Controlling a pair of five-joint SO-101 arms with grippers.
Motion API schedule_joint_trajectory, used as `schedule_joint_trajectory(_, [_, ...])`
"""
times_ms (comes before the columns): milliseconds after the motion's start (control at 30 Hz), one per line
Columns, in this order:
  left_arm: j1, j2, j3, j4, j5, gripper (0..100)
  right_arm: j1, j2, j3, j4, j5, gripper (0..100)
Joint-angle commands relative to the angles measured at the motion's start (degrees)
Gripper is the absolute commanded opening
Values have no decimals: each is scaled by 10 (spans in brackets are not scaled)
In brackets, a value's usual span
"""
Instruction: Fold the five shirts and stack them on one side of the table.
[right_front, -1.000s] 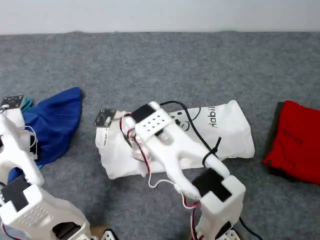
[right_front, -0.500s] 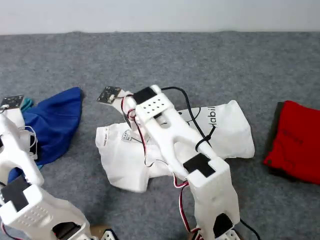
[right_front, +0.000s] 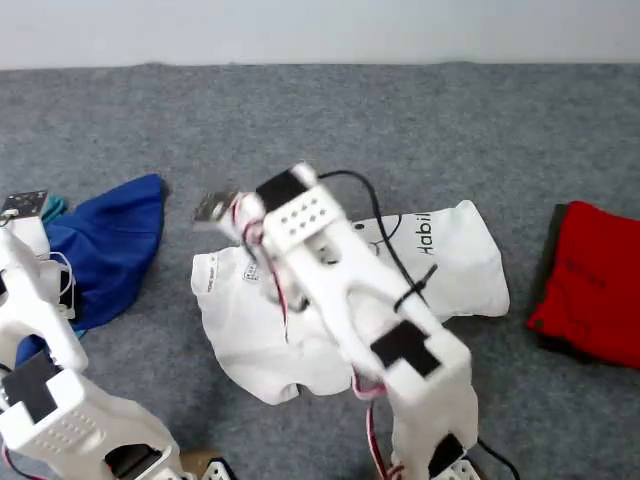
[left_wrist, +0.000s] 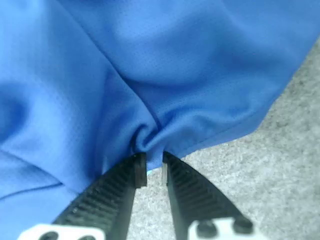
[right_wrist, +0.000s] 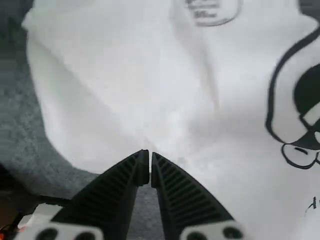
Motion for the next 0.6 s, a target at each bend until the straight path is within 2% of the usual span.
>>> schedule_joint_trajectory(0, [1, -3, -20, -8, -6, 66, -41, -110, 94, 19, 6, 20])
schedule_joint_trajectory(233, [1, -2, -20, -16, -5, 66, -129, -210, 254, -33, -2, 177])
schedule_joint_trajectory(400, [1, -2, -20, -16, -5, 66, -205, -227, 312, -97, -24, 179])
schedule_joint_trajectory(567, [1, -2, -20, -13, -5, 66, -216, -227, 372, -187, -19, 180])
